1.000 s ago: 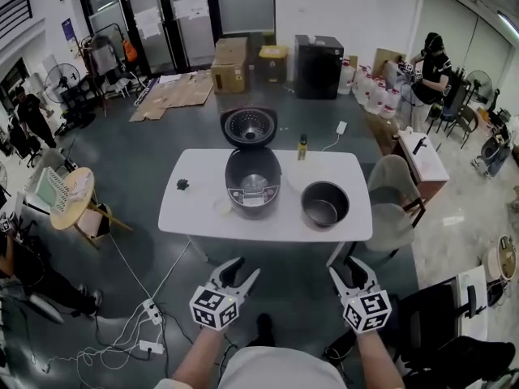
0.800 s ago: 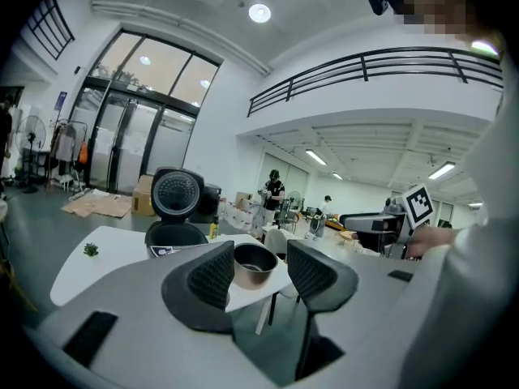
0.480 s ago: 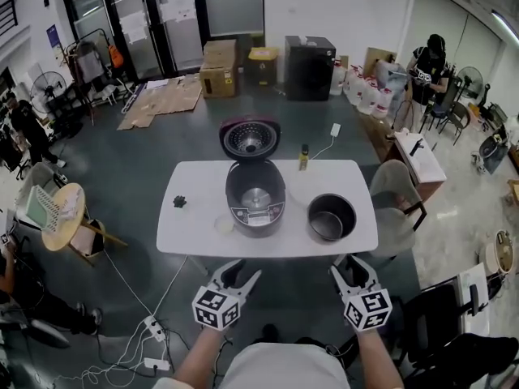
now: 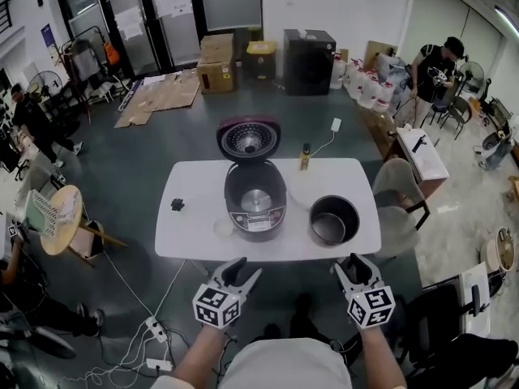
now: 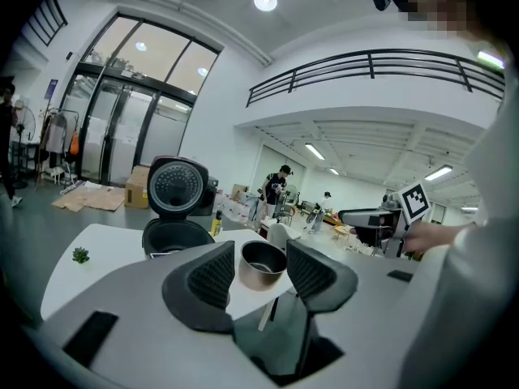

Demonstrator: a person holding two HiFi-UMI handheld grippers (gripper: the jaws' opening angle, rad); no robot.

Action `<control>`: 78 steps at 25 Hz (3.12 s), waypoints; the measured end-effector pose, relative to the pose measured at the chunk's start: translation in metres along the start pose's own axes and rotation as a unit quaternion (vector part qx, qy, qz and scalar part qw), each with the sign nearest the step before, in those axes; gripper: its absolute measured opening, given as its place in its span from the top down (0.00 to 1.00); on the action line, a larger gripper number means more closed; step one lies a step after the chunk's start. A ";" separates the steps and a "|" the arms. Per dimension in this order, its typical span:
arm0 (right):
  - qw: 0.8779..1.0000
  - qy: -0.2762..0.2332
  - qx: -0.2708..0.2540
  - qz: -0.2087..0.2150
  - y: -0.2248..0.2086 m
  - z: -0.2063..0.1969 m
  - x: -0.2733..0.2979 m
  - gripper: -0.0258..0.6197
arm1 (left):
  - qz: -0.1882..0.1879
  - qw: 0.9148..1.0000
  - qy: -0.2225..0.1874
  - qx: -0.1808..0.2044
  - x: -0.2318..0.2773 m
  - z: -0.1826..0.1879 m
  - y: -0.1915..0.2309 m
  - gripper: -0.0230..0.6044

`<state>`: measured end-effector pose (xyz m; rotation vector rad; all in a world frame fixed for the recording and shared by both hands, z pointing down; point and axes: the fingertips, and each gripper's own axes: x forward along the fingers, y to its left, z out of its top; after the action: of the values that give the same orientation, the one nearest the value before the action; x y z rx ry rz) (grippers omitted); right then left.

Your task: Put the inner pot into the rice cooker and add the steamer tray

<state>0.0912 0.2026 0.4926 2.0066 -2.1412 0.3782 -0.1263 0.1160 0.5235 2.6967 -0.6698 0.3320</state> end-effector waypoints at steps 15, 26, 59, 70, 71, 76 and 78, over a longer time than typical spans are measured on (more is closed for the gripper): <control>0.998 0.015 -0.002 0.054 -0.084 0.016 0.102 0.63 | 0.045 0.999 0.003 -0.013 0.101 0.032 0.034 0.62; 0.993 0.047 -0.008 0.104 -0.150 0.019 0.179 0.63 | 0.069 0.997 0.028 -0.029 0.190 0.044 0.044 0.62; 0.981 0.191 0.016 0.032 -0.260 -0.111 0.233 0.63 | 0.000 0.982 0.188 -0.030 0.379 -0.049 0.036 0.60; 0.968 0.252 0.002 0.008 -0.296 -0.169 0.247 0.63 | 0.042 0.964 0.261 -0.033 0.414 -0.119 0.056 0.59; 0.966 0.259 0.004 0.007 -0.298 -0.176 0.249 0.63 | 0.043 0.962 0.267 -0.035 0.416 -0.123 0.057 0.59; 0.956 0.292 0.014 0.001 -0.306 -0.204 0.253 0.63 | 0.054 0.947 0.312 -0.047 0.419 -0.152 0.062 0.59; 0.952 0.305 0.017 -0.001 -0.307 -0.214 0.254 0.63 | 0.056 0.941 0.330 -0.052 0.420 -0.162 0.063 0.59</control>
<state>0.3709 0.0098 0.7921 1.6141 -1.7429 0.9030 0.1817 -0.0461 0.8159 2.2306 -0.6008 1.1272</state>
